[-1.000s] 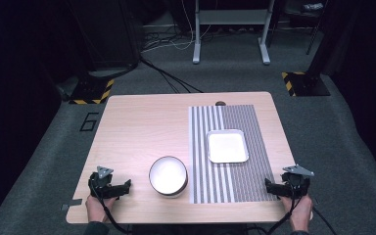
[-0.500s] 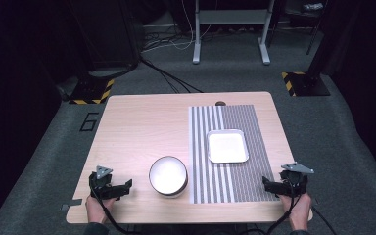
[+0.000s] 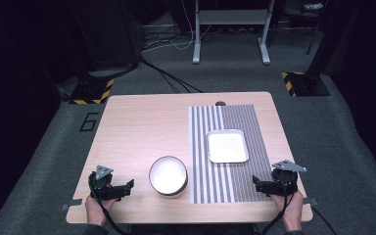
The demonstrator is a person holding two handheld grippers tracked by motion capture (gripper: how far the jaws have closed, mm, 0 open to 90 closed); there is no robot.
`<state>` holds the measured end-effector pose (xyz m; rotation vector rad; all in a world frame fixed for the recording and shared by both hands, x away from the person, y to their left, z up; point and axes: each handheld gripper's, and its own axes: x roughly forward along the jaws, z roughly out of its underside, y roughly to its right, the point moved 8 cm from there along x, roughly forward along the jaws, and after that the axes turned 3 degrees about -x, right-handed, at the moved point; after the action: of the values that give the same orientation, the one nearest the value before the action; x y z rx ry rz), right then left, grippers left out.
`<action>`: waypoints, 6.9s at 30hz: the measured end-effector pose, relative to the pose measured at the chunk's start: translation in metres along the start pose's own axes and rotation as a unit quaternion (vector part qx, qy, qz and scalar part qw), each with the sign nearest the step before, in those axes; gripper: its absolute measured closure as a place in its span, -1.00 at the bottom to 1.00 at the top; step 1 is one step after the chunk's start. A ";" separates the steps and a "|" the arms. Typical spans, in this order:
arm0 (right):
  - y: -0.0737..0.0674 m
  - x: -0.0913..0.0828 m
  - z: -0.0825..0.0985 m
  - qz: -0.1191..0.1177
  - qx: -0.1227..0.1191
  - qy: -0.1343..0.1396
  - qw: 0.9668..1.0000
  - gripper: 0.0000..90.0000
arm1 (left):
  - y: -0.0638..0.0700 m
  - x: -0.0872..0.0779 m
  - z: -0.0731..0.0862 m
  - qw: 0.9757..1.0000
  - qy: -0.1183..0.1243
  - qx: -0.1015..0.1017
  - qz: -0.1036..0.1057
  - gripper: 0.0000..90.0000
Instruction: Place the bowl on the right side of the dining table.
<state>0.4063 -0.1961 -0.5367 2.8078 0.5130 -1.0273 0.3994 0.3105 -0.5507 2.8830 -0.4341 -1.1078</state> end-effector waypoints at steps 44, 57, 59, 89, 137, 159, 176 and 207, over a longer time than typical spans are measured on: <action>-0.070 -0.001 -0.047 -0.083 -0.058 0.016 0.995 -0.93 | 0.032 -0.021 -0.027 0.999 0.012 0.011 0.043 -0.98; -0.095 -0.001 -0.062 -0.106 -0.084 0.023 0.990 -0.89 | 0.041 -0.026 -0.040 0.998 0.024 0.024 0.055 -0.98; -0.097 -0.001 -0.063 -0.110 -0.083 0.024 0.990 -0.89 | 0.043 -0.026 -0.041 0.998 0.025 0.027 0.057 -0.98; -0.157 0.012 -0.097 -0.152 -0.141 0.025 0.978 -0.89 | 0.070 -0.026 -0.065 0.994 0.042 0.045 0.089 -0.97; -0.241 0.060 -0.091 -0.197 -0.168 -0.044 0.965 -0.55 | 0.109 0.010 -0.040 0.989 -0.010 0.079 0.123 -0.89; -0.245 0.071 -0.078 -0.201 -0.173 -0.051 0.963 -0.06 | 0.116 0.018 -0.025 0.988 -0.012 0.089 0.123 -0.51; -0.242 0.071 -0.082 -0.197 -0.169 -0.050 0.964 0.09 | 0.115 0.011 -0.034 0.989 -0.004 0.093 0.116 0.15; -0.241 0.056 -0.095 -0.135 -0.217 -0.005 0.967 0.46 | 0.114 -0.003 -0.047 0.990 0.033 0.116 0.066 0.61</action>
<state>0.4199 0.0651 -0.4968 2.3860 1.0052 -0.8422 0.4003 0.1980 -0.4999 3.0202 -0.7880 -1.0005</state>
